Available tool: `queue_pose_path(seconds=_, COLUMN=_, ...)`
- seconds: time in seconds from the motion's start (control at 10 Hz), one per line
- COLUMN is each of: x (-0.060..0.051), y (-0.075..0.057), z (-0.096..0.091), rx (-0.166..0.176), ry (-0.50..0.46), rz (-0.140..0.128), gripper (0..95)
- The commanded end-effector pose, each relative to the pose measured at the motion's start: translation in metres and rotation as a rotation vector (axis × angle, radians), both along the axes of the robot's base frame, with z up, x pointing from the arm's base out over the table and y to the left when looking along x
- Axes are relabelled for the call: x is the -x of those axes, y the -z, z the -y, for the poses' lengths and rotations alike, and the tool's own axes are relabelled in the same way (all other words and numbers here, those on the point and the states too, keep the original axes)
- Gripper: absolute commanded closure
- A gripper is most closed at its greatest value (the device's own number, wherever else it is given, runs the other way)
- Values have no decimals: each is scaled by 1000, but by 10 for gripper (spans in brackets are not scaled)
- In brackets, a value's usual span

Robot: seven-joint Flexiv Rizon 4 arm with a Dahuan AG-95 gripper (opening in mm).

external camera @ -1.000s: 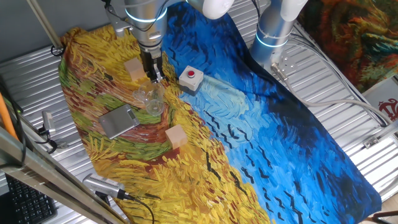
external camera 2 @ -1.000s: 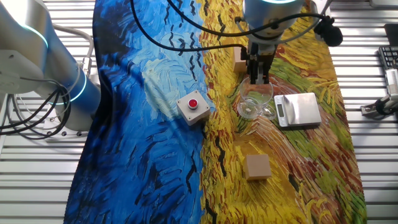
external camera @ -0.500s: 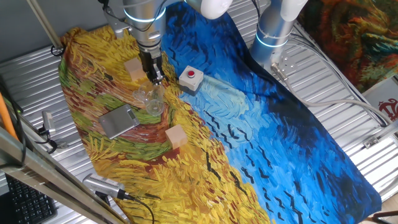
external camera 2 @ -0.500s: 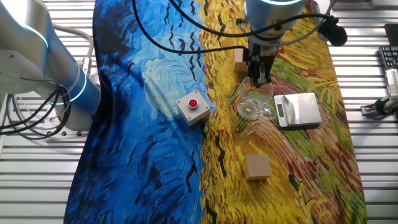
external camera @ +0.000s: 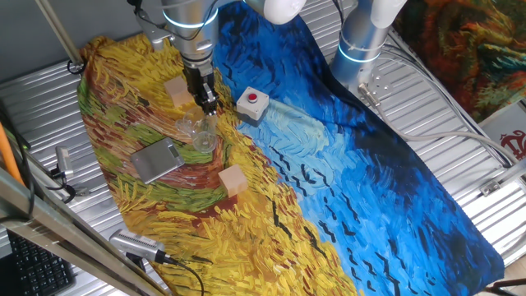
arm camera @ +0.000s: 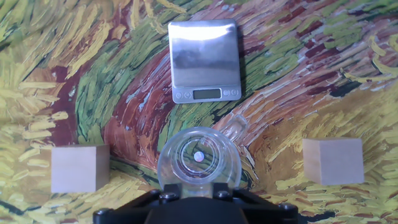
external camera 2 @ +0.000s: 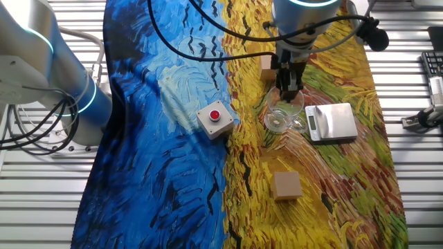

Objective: Pick up the cup

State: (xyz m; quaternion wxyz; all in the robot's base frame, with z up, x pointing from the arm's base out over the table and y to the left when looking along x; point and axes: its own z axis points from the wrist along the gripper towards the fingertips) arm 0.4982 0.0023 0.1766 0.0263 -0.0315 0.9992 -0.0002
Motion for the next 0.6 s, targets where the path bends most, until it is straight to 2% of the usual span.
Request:
queue_pose_path(seconds=0.1, x=0, y=0, z=0, rx=2, ry=1, rz=0, gripper=0)
queue_pose_path(seconds=0.6, x=0, y=0, z=0, rx=1, ry=3, rz=8, gripper=0)
